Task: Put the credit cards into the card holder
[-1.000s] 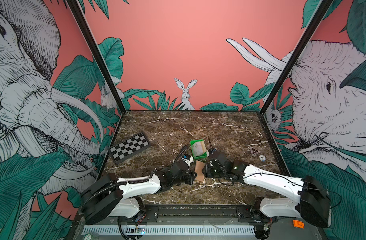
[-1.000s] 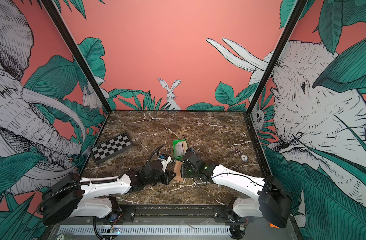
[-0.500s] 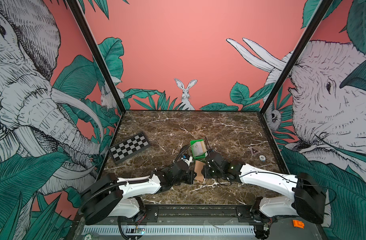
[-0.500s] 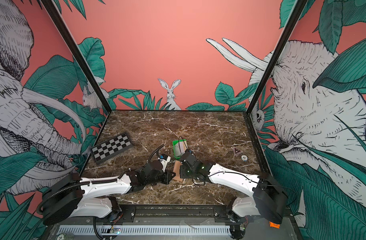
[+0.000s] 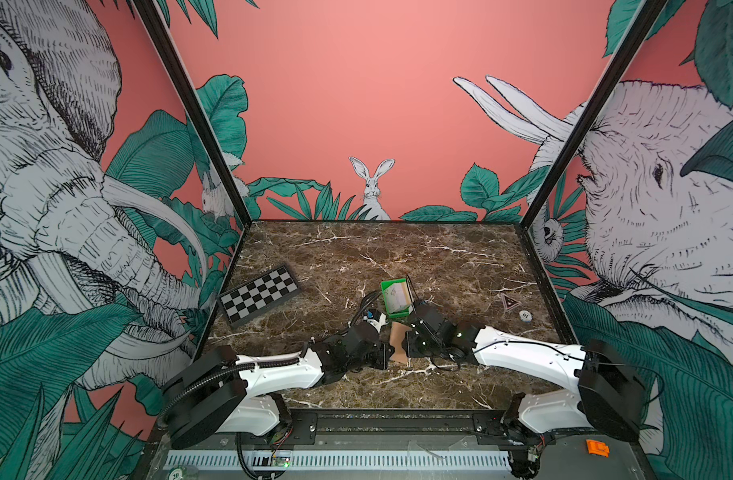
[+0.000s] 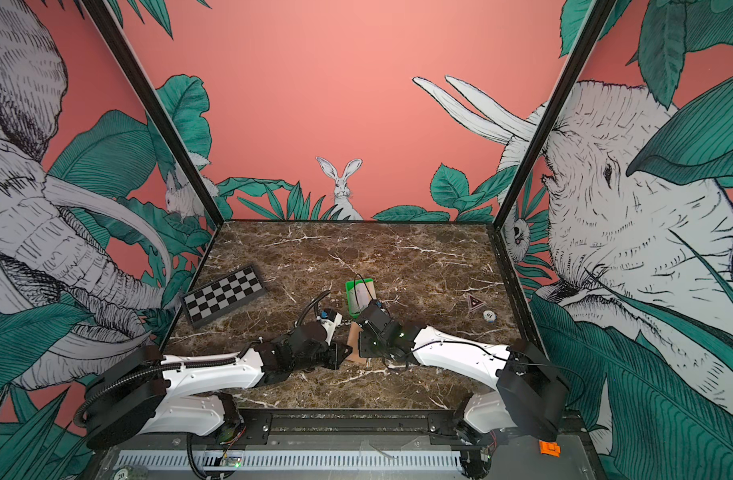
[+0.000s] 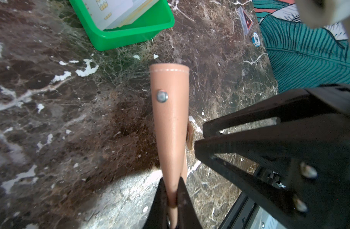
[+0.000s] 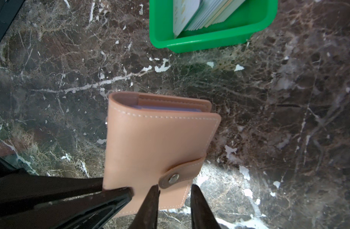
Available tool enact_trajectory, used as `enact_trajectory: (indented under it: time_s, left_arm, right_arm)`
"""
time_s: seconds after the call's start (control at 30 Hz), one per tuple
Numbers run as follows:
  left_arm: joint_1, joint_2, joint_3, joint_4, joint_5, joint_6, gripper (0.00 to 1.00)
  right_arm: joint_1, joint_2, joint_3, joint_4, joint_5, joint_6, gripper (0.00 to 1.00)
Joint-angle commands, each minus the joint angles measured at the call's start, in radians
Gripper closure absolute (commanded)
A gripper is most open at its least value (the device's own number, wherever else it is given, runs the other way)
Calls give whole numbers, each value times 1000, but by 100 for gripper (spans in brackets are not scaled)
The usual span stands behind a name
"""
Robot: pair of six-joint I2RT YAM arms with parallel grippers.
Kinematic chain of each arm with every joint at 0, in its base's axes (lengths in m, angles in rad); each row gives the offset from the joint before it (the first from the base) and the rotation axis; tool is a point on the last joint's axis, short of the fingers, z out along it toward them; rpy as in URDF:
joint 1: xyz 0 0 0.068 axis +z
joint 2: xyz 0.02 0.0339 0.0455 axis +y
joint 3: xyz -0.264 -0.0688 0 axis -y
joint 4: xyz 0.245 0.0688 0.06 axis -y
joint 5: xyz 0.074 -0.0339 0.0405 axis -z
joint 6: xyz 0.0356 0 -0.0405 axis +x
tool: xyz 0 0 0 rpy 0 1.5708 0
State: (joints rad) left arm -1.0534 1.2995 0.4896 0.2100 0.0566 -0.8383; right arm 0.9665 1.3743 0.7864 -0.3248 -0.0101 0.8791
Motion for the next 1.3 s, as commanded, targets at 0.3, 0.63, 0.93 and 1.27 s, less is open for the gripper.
enact_trajectory:
  time_s: [0.3, 0.63, 0.93, 1.27]
  left_arm:
    - [-13, 11, 14, 45, -21, -21, 100]
    - [-17, 12, 14, 49, -21, -21, 100]
    - [-19, 11, 14, 47, -21, -21, 100]
    - [-21, 18, 19, 48, -21, -21, 100]
  right_arm:
    - [18, 27, 23, 9, 32, -3, 72]
    - [21, 57, 45, 6, 39, -14, 72]
    - [22, 74, 61, -47, 87, -15, 75]
    - [23, 67, 65, -86, 122, -13, 85]
